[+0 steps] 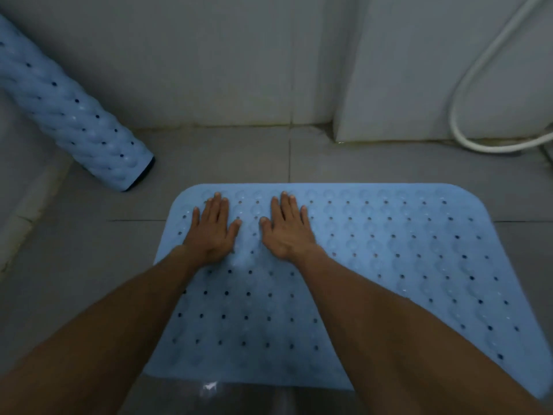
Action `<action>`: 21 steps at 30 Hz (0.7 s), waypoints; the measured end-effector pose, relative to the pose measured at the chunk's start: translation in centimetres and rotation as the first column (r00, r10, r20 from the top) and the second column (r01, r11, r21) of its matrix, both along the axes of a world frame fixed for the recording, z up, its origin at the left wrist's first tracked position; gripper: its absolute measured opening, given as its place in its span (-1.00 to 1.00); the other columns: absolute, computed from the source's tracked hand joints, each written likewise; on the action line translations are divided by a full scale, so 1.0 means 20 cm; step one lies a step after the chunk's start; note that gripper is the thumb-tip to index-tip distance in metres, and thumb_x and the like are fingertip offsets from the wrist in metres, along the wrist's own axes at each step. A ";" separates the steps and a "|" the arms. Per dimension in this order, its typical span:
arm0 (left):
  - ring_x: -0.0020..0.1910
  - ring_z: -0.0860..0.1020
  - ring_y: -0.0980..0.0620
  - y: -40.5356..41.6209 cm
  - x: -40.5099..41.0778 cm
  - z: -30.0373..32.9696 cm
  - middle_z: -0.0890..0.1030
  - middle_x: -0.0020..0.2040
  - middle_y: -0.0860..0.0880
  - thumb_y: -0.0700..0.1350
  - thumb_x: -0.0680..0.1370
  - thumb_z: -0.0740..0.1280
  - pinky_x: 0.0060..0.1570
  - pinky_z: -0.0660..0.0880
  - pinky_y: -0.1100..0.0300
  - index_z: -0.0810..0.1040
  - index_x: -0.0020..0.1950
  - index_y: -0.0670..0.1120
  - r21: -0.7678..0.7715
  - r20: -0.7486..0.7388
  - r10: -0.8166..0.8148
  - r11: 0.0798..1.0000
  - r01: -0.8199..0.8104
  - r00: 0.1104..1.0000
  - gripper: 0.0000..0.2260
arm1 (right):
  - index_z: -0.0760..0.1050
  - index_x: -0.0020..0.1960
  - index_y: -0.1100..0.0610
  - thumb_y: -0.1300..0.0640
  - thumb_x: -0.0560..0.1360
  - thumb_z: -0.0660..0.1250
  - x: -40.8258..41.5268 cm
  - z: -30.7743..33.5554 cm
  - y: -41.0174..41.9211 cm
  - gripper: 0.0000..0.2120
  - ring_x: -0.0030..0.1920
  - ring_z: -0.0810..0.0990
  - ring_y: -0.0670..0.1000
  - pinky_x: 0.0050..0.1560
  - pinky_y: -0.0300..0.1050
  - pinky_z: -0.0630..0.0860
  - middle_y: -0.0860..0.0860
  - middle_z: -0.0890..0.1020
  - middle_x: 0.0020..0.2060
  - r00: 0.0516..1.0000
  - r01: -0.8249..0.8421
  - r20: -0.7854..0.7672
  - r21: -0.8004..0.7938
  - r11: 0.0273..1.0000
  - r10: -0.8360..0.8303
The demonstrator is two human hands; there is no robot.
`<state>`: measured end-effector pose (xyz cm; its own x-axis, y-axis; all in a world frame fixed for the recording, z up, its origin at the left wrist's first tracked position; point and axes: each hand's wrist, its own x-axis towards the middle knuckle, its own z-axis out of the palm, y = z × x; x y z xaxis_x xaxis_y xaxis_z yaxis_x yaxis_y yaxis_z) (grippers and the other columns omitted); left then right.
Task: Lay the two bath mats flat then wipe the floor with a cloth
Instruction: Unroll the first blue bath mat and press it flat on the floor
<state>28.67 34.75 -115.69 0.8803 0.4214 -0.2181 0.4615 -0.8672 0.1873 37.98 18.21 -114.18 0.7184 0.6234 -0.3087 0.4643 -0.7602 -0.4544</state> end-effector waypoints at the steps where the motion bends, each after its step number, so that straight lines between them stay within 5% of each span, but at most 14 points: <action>1: 0.58 -0.20 -0.04 -0.06 0.01 0.05 -0.18 0.60 -0.12 0.22 0.64 -0.13 0.52 -0.29 -0.05 -0.14 0.60 -0.13 0.000 -0.066 0.016 1.000 -0.016 0.998 -0.35 | -0.21 0.62 0.09 -0.16 0.66 -0.13 0.02 0.04 -0.10 -0.37 0.57 -0.32 0.02 0.54 0.06 -0.34 0.05 -0.25 0.59 0.999 -0.021 -0.036 0.038 0.999 0.023; 11: 0.58 -0.18 -0.04 -0.87 0.28 0.09 -0.16 0.60 -0.11 0.17 0.66 -0.13 0.53 -0.27 0.02 -0.12 0.60 -0.16 -0.038 -0.016 -0.106 0.994 0.106 0.994 -0.39 | -0.15 0.62 0.12 -0.08 0.68 -0.14 0.21 0.09 -0.98 -0.41 0.58 -0.29 0.05 0.54 0.07 -0.33 0.07 -0.20 0.60 0.987 0.102 0.132 -0.097 0.990 -0.088; 21: 0.58 -0.21 -0.04 -1.33 0.64 -0.07 -0.16 0.60 -0.12 0.21 0.61 -0.23 0.53 -0.28 -0.06 -0.14 0.60 -0.16 0.011 0.195 -0.085 0.996 0.084 0.977 -0.34 | -0.21 0.62 0.05 -0.13 0.66 -0.20 0.58 -0.07 -1.34 -0.41 0.57 -0.32 0.02 0.56 0.12 -0.29 0.05 -0.21 0.60 0.935 0.190 0.326 -0.125 0.974 -0.140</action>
<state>41.50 8.06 -116.99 0.9382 0.3440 -0.0377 0.3414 -0.9020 0.2643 49.52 -8.58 -115.53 0.8825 0.4510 -0.1330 0.4262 -0.8867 -0.1790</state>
